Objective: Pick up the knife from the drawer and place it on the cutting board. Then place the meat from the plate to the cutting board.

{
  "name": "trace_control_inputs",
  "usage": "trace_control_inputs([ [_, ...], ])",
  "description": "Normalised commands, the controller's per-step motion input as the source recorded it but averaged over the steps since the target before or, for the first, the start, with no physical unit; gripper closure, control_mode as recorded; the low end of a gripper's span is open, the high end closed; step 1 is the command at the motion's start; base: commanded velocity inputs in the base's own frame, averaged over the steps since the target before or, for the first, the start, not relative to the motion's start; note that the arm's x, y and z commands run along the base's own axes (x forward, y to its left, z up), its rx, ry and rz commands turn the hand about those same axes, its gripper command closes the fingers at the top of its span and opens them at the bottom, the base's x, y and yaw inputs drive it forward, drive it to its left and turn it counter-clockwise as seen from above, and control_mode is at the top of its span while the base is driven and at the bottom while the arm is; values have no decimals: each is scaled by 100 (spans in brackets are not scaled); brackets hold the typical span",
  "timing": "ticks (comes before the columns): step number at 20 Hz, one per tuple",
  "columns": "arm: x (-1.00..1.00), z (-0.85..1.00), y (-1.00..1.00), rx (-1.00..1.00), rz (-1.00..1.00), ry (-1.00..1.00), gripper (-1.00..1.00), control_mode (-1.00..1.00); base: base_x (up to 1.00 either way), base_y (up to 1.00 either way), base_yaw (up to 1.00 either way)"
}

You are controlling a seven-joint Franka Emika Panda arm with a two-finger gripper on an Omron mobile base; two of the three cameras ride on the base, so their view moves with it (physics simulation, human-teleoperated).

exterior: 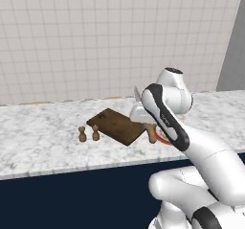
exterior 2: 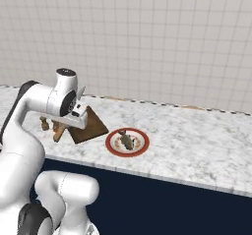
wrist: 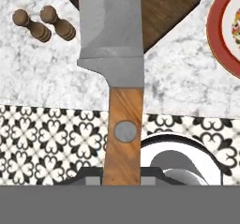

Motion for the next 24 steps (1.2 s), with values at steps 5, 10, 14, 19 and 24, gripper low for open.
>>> trace_control_inputs([
  [5, 90, -51, 3, -26, 34, 11, 100, -100, 0, 0, 0],
  [10, 87, -38, 7, -30, 28, 5, 100, -100, 0, 0, 0],
  [14, 75, -30, 23, -15, 20, 0, 100, -100, 0, 0, 0],
  [19, 70, -44, 38, -1, 12, -5, 100, -100, 0, 0, 0],
  [24, 49, -47, 37, 0, 8, -8, 100, -100, 0, 0, 0],
])
